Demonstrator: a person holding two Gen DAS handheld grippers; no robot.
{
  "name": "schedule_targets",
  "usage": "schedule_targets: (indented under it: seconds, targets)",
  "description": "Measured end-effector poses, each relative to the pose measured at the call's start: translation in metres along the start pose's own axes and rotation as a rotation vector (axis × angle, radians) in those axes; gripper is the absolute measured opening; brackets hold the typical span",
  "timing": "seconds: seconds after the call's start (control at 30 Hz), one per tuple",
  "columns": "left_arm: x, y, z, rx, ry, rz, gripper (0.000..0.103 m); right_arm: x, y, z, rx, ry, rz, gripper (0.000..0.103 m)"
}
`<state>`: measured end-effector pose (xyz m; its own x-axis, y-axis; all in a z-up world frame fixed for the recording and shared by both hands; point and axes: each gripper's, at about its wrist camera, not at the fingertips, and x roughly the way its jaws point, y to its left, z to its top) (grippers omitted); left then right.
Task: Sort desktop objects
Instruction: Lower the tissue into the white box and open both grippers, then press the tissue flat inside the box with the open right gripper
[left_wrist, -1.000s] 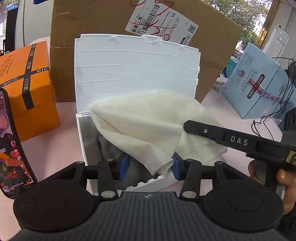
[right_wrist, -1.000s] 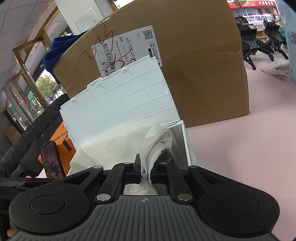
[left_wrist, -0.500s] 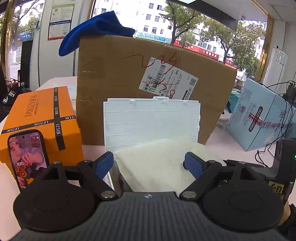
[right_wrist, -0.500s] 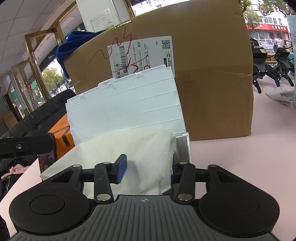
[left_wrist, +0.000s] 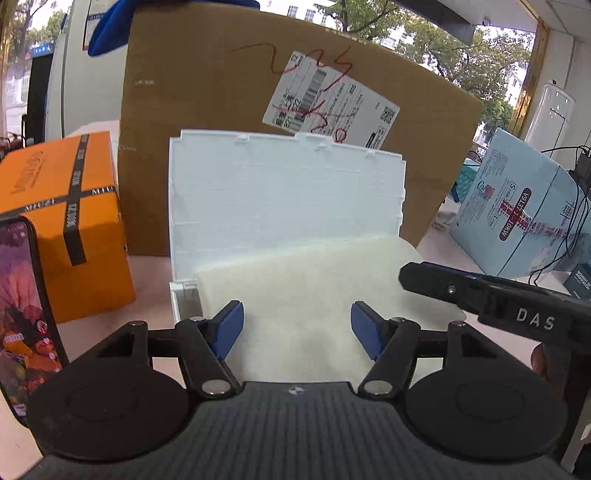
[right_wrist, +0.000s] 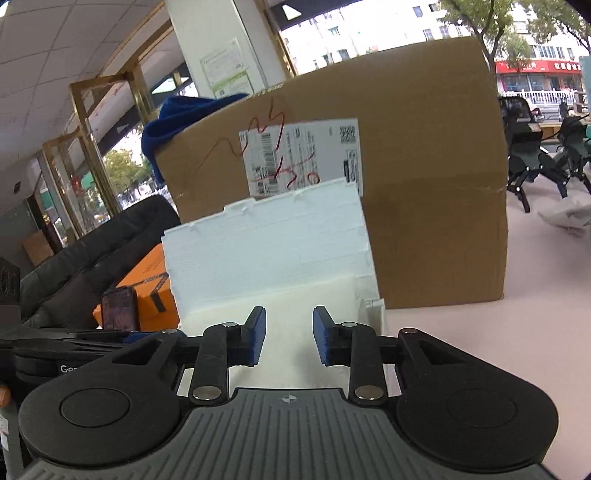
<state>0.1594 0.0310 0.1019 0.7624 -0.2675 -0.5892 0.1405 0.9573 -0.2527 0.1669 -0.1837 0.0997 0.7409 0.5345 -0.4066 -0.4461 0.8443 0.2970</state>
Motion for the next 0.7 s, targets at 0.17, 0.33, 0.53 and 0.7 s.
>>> schedule_targets:
  seconds: [0.17,0.33,0.53,0.7]
  targets:
    - [0.021,0.004,-0.001,-0.027,0.091,-0.046,0.061,0.024,0.005,-0.004,-0.013,0.082,-0.042,0.024]
    - [0.027,0.000,-0.002,0.004,0.107,-0.028,0.062,0.045,0.007,-0.004,-0.026,0.163,-0.086,0.024]
    - [0.012,0.015,0.008,-0.053,0.050,0.001,0.076,0.070,0.022,0.002,-0.112,0.258,-0.116,0.025]
    - [-0.015,0.019,0.017,-0.103,-0.037,-0.039,0.080,0.080,0.033,-0.002,-0.191,0.340,-0.127,0.025]
